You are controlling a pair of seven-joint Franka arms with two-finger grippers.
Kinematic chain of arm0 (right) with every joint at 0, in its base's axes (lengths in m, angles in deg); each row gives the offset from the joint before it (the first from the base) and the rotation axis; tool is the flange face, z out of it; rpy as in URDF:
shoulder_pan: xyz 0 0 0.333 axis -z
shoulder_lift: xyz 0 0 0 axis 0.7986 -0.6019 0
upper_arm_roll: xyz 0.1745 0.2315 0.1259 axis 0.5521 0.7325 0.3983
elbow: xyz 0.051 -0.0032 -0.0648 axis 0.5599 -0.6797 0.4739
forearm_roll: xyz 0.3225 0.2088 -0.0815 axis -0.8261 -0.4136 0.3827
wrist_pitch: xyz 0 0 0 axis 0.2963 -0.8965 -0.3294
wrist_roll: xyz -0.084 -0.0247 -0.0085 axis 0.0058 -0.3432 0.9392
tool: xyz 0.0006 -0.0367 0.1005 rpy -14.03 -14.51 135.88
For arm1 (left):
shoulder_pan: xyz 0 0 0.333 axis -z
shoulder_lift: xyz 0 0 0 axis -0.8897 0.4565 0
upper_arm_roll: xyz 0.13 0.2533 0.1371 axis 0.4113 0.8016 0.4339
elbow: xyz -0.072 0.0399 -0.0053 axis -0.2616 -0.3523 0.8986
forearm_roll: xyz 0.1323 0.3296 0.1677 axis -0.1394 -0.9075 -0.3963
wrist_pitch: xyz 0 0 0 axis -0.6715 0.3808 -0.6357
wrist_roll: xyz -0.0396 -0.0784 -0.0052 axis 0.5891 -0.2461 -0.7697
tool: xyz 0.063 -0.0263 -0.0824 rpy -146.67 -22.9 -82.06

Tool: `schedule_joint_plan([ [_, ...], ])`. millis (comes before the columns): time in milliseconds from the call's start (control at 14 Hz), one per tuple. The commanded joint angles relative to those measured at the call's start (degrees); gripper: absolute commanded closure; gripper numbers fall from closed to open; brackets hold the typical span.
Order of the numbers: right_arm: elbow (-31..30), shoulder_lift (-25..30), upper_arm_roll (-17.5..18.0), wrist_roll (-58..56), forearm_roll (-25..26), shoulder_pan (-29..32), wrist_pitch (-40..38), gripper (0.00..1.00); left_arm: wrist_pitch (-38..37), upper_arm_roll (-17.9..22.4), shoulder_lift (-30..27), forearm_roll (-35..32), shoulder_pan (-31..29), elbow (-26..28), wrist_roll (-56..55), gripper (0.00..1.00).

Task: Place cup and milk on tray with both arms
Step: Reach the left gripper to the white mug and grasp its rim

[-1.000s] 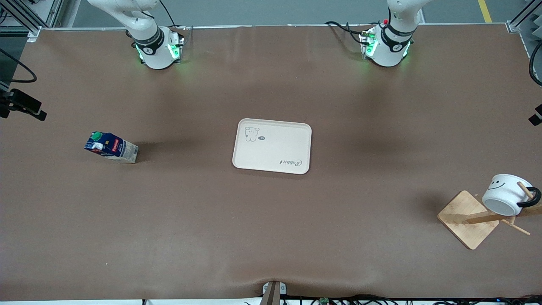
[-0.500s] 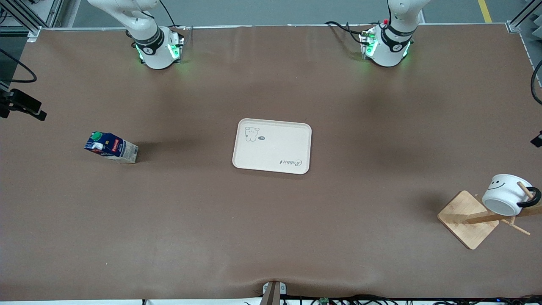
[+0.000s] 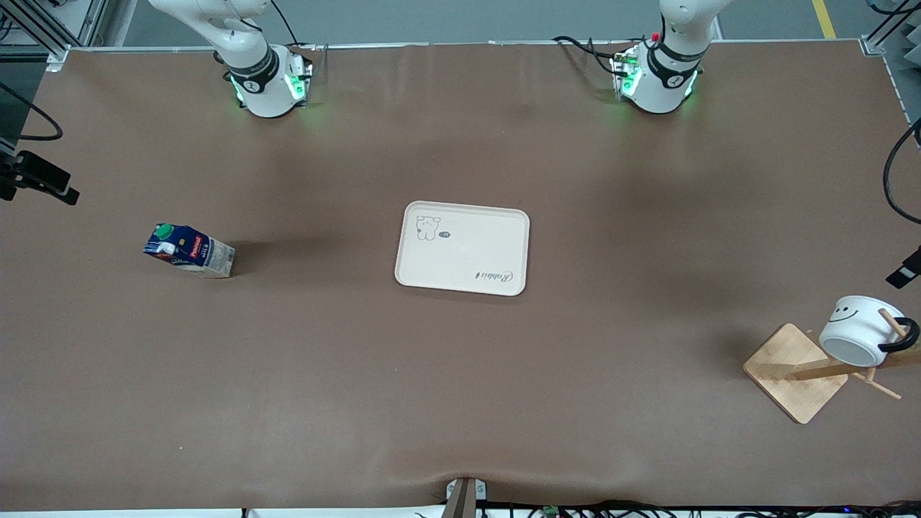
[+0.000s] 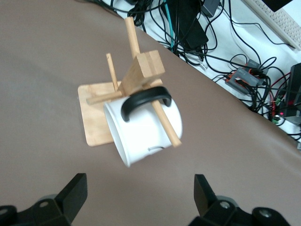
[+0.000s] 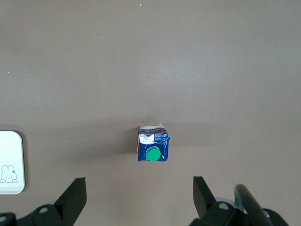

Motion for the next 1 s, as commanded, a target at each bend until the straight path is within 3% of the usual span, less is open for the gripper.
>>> schedule_joint_plan([
  [0,-0.7,0.8,0.2,-0.5,0.6,0.3,0.2,0.0,5.4,-0.6,0.5,1.6,-0.8,3.1,6.9,0.0],
  [571,-0.7,0.8,0.2,-0.4,0.6,0.3,0.2,0.0,11.8,-0.6,6.5,16.2,-0.6,3.1,22.0,0.0],
  [929,-0.6,0.8,0.2,-0.4,0.5,0.3,0.1,0.0,13.2,-0.9,8.1,16.6,-0.4,2.6,23.9,0.03],
])
